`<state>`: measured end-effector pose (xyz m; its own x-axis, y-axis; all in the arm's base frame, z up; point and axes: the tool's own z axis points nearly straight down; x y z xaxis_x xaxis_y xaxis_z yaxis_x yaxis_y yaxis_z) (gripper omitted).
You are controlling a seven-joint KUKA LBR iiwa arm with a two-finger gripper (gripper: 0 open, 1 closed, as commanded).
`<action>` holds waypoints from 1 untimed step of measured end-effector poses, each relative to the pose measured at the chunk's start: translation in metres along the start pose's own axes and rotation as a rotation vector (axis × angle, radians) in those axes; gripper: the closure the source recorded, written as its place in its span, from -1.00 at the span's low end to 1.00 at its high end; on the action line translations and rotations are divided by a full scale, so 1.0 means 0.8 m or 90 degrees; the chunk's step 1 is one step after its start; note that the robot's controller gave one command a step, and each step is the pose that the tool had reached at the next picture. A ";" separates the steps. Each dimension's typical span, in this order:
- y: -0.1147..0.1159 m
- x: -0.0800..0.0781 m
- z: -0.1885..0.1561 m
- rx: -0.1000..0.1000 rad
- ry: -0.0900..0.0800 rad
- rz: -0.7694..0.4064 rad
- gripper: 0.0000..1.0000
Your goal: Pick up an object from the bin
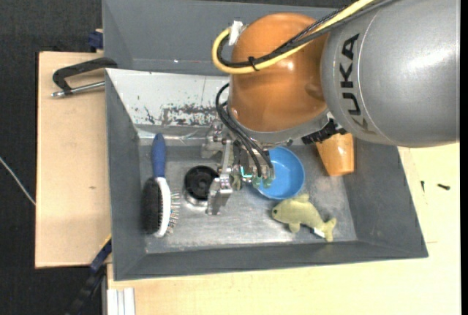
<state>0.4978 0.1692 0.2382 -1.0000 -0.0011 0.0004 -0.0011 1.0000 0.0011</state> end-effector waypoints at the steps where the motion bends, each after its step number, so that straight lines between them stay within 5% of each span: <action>1: -0.026 -0.030 0.181 -0.003 -0.009 -0.007 -1.00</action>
Offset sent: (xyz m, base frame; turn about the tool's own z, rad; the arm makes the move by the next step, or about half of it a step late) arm 0.0220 -0.0245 -0.1610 -0.0102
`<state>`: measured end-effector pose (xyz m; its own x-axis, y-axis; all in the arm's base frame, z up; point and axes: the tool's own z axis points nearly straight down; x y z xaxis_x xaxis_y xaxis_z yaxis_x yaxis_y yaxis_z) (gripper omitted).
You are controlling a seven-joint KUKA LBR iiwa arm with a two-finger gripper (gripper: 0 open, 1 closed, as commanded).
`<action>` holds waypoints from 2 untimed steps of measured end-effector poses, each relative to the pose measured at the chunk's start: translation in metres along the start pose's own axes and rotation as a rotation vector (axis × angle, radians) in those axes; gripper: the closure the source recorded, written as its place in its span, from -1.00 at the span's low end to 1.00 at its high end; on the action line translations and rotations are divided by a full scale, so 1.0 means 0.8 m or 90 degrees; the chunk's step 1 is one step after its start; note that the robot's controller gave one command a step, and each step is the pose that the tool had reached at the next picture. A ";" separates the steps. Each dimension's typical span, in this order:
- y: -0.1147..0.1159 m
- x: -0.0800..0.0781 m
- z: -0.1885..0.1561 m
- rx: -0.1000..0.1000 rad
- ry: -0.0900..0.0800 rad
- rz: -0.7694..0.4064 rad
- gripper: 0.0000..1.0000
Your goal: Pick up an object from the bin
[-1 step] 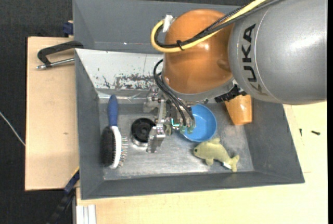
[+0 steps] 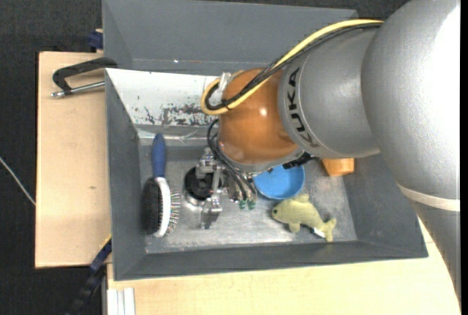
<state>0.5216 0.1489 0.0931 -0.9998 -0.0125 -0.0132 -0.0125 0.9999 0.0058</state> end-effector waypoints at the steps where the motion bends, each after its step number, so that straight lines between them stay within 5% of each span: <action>1: 0.000 -0.002 0.000 -0.001 -0.003 0.001 1.00; 2: -0.009 -0.022 -0.166 0.001 -0.001 0.023 1.00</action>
Offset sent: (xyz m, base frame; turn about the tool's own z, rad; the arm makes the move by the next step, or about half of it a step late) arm 0.0000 0.0000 0.0000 0.0000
